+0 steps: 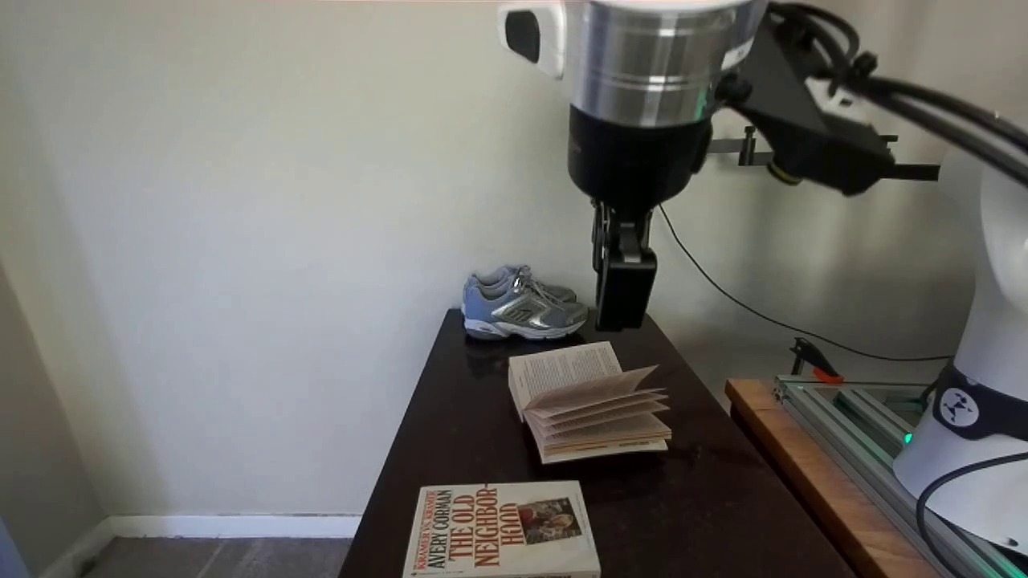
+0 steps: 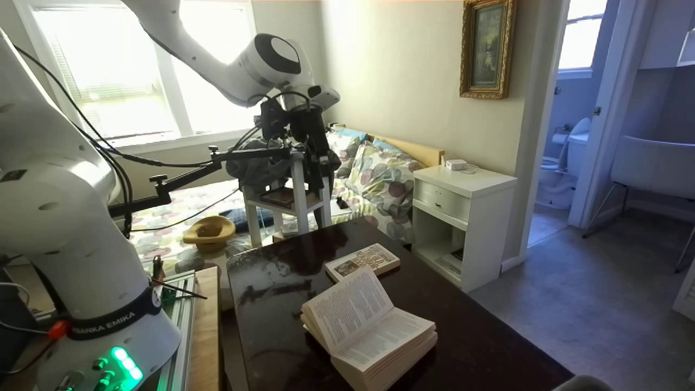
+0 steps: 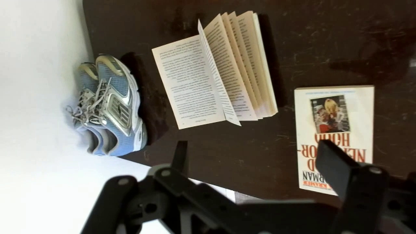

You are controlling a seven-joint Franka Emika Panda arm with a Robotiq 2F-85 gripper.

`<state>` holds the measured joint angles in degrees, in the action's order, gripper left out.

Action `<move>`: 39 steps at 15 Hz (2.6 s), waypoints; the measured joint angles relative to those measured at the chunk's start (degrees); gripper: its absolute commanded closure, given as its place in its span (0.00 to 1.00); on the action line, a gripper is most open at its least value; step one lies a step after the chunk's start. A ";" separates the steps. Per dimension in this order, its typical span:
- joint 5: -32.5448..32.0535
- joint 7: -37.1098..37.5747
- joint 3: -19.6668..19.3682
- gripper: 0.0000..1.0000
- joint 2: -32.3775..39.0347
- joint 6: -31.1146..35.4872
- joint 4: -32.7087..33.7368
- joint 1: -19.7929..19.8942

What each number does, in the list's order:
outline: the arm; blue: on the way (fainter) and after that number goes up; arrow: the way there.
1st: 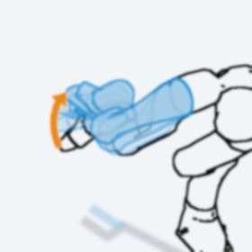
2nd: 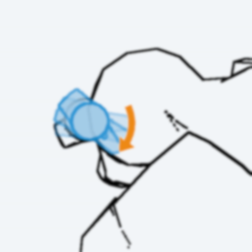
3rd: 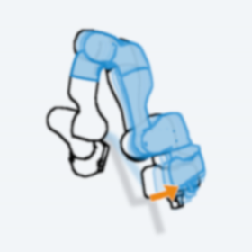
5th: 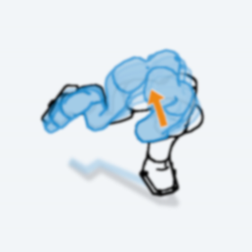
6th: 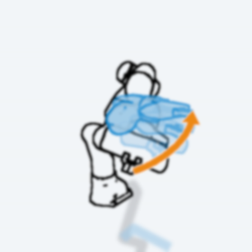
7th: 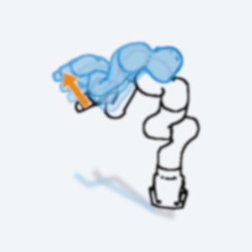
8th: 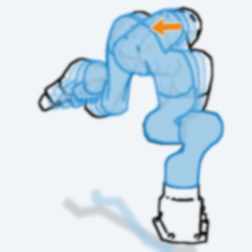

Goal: Close the open book.

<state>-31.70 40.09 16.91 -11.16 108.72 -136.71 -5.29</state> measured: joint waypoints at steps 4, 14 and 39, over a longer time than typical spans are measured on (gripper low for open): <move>-3.04 3.24 -0.45 0.00 0.06 1.45 -2.82 0.00; -6.51 4.42 -0.40 0.00 -0.65 2.58 -4.77 -2.79; -15.61 17.42 -3.18 0.00 -1.16 23.74 -16.95 -2.66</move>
<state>-47.31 57.51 13.73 -12.32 132.46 -153.66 -7.96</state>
